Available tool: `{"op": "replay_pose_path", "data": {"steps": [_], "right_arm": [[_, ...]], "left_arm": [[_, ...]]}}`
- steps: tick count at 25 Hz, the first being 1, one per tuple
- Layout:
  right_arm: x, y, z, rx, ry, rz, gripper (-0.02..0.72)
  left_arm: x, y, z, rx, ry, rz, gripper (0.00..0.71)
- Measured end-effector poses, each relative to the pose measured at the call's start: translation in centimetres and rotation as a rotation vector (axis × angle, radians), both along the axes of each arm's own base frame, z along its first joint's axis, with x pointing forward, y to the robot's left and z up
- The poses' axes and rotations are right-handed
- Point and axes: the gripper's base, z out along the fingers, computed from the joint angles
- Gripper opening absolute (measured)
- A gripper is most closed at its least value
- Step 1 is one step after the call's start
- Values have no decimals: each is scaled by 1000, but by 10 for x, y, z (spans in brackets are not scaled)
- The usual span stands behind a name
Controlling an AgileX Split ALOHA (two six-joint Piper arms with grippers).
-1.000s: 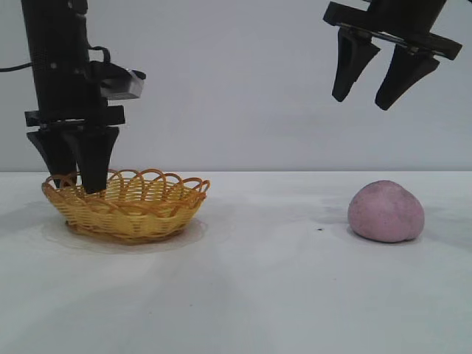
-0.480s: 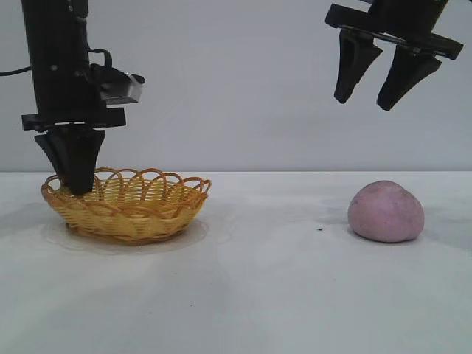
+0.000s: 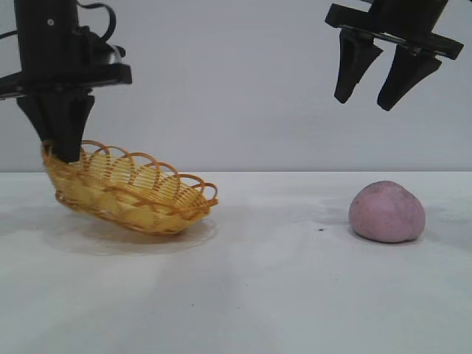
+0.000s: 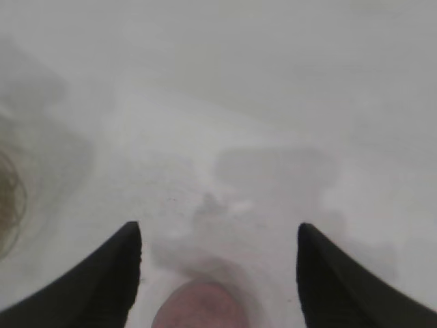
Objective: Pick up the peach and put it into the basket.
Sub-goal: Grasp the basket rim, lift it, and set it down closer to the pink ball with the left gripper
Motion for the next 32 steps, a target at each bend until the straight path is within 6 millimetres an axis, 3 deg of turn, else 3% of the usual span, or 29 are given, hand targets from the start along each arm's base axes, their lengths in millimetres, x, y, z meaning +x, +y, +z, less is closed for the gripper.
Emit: {"op": "replay_pose_path", "data": {"steps": [5,11,15,32], "right_arm": [[0,0,0,0,0,0,424],[0,0,0,0,2,1,424],[0,0,0,-1,5,2,424],[-2,0,-1,-3,25,8,424]], "left_arm": [[-6,-23,-3,-197,52,83,0],[-29,-50,-34,-236,78,107,0],[-30,-51,-43,-248,47,142,0],[-23,-53,-42,-273,-30,181,0]]}}
